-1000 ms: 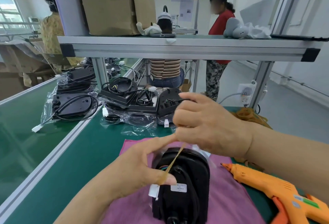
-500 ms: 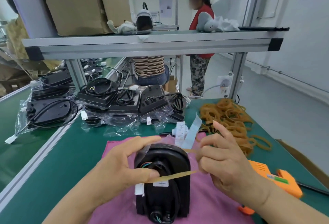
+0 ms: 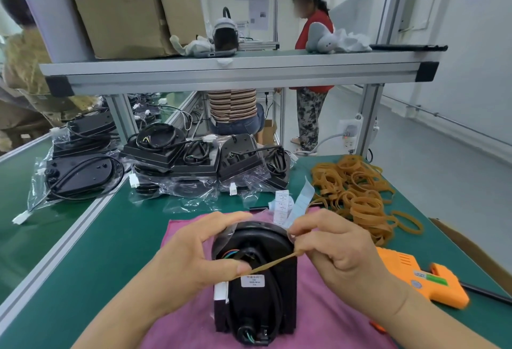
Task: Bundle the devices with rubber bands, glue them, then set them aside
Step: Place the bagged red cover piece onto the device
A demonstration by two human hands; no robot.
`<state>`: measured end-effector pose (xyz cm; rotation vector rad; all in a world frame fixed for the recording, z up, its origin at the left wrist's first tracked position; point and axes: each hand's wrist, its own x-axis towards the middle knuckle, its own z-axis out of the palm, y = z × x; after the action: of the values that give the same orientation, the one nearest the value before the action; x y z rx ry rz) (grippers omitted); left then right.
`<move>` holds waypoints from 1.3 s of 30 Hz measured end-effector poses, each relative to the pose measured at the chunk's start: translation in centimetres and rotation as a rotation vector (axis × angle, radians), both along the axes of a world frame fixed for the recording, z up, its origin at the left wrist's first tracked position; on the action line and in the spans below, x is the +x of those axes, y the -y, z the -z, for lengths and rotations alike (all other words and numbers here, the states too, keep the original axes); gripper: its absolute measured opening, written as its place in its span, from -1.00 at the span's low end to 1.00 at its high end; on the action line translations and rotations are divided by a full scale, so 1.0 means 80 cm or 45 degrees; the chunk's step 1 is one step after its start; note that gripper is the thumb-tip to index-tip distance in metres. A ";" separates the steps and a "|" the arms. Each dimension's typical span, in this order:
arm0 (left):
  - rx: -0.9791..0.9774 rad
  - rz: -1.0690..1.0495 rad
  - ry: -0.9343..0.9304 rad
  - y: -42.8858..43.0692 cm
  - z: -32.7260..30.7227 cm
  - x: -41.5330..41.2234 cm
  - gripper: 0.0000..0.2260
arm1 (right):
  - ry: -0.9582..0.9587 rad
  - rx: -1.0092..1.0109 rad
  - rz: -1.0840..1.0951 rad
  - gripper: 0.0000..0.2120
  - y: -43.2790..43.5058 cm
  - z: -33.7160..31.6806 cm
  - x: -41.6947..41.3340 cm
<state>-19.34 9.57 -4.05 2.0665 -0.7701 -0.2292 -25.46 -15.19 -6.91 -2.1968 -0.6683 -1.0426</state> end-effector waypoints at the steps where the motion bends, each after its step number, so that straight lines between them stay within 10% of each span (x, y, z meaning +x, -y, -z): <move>1: -0.005 0.001 -0.001 0.001 0.000 0.000 -0.44 | -0.034 0.069 0.006 -0.78 -0.002 0.001 -0.002; 10: 0.031 -0.014 0.035 0.004 -0.010 -0.001 -0.43 | -0.444 0.529 0.100 -0.79 -0.009 -0.004 -0.036; 16: 0.130 0.021 0.152 0.008 -0.028 -0.007 -0.49 | -0.937 0.272 -0.002 -0.20 -0.061 -0.024 -0.007; 22: 0.340 0.067 0.267 0.004 -0.043 -0.002 -0.58 | -0.827 0.226 -0.001 -0.32 -0.061 -0.015 0.008; 30: 0.437 0.329 -0.134 -0.019 -0.083 0.028 -0.71 | -0.858 0.239 -0.138 -0.42 -0.056 -0.015 -0.001; 39: -0.184 0.048 -0.662 -0.009 -0.060 0.065 -0.79 | -1.006 0.486 -0.347 -0.40 -0.057 -0.018 0.010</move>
<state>-14.13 10.31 0.77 1.7450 -0.4871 -0.6807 -24.63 -10.65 -5.45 -1.8847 -0.3436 -0.1002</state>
